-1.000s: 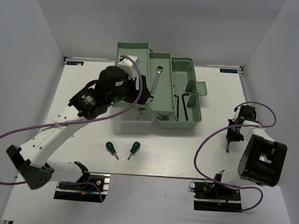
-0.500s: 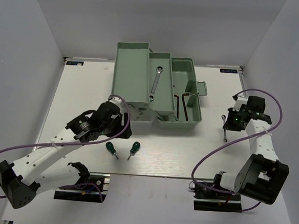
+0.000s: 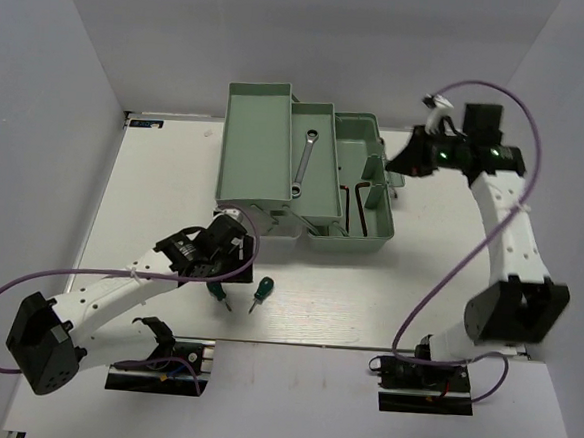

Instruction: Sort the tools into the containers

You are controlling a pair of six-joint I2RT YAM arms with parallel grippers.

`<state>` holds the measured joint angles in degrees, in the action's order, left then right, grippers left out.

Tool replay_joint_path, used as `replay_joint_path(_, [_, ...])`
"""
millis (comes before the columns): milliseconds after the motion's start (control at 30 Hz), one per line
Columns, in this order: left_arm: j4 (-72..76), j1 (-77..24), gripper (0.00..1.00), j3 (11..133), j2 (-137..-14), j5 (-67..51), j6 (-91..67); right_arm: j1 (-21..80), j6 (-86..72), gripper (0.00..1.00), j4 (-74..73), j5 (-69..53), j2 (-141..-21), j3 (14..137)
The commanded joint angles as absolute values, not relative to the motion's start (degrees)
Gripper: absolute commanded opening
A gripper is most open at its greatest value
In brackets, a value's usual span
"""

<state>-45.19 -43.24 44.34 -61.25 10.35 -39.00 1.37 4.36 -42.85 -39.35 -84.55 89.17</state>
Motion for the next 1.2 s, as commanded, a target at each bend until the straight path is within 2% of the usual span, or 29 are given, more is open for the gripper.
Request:
replay_joint_path(0, [-38.9, -44.0, 0.85, 43.2, -61.0, 8.7, -39.0, 9.7, -3.9, 0.00, -40.3, -43.6, -93.8, 98.8])
replay_joint_path(133, [-32.5, -45.5, 0.85, 41.7, -62.0, 0.5, -34.0, 16.4, -9.1, 0.00, -40.0, -41.4, -103.9, 107.8])
replay_joint_path(233, [-30.4, -47.4, 0.85, 40.3, -61.5, 1.1, -32.9, 21.1, -12.3, 0.00, -39.2, -36.3, -108.2, 112.8])
replay_joint_path(433, [-30.4, -51.3, 0.85, 40.3, -64.1, 7.1, -33.8, 25.4, -13.0, 0.00, -40.0, -21.3, -111.5, 113.3])
replay_joint_path(467, [-31.0, -51.3, 0.85, 41.0, -64.9, 7.7, -34.4, 25.6, -13.0, 0.02, -40.7, -20.8, -112.2, 113.3])
replay_joint_path(567, [-32.1, -53.8, 0.85, 42.3, -68.9, 10.2, -35.7, 26.1, -12.7, 0.41, -42.0, -21.4, -112.8, 113.6])
replay_joint_path(700, [-32.7, -56.2, 0.83, 43.3, -72.8, 14.2, -37.9, 26.0, -12.3, 0.61, -41.8, -22.3, -110.4, 111.3])
replay_joint_path(800, [-32.7, -57.7, 0.83, 43.9, -75.5, 16.0, -39.3, 25.7, -11.9, 0.66, -40.5, -21.8, -106.9, 108.6])
replay_joint_path(967, [-31.4, -60.1, 0.81, 45.7, -79.2, 19.5, -40.6, 24.3, -10.6, 0.66, -37.9, -20.0, -99.1, 99.4])
replay_joint_path(1167, [-34.0, -62.7, 0.72, 49.4, -86.5, 26.4, -42.6, 21.6, -9.9, 0.66, -35.2, -20.2, -87.6, 88.0])
